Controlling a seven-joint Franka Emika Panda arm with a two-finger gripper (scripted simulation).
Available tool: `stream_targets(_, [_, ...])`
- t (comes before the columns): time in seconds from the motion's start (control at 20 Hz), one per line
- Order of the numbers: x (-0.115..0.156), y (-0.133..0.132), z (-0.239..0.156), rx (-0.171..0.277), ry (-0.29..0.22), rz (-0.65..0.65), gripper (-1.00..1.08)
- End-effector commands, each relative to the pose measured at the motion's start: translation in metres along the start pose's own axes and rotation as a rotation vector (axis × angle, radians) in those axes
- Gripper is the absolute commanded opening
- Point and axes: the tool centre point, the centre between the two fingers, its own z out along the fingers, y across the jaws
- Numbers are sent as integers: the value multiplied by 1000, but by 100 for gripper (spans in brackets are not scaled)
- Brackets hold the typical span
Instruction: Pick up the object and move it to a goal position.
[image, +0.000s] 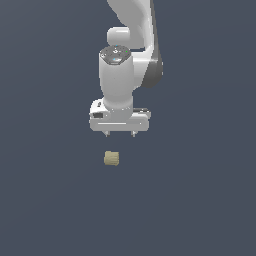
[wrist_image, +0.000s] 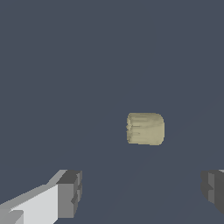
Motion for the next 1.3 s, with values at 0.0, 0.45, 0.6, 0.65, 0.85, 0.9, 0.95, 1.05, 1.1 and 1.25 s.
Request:
stream_targets(0.0, [0, 0, 0, 0, 0, 0, 100])
stream_targets(0.45, [0, -8, -12, -18, 19, -58, 100])
stream_targets(0.6, [0, -7, -12, -17, 18, -55, 100])
stream_targets(0.65, [0, -7, -12, -17, 18, -55, 100])
stream_targets(0.85, [1, -5, -5, -16, 13, -51, 100])
stream_targets(0.9, [2, -3, -2, -15, 12, -48, 100])
stream_targets(0.95, [3, -2, 1, -14, 9, -46, 100])
stream_targets(1.05, [5, 2, 10, -13, 4, -39, 100])
stream_targets(1.1, [6, 4, 14, -12, 1, -35, 100])
stream_targets(1.25, [9, 12, 32, -8, -10, -22, 100])
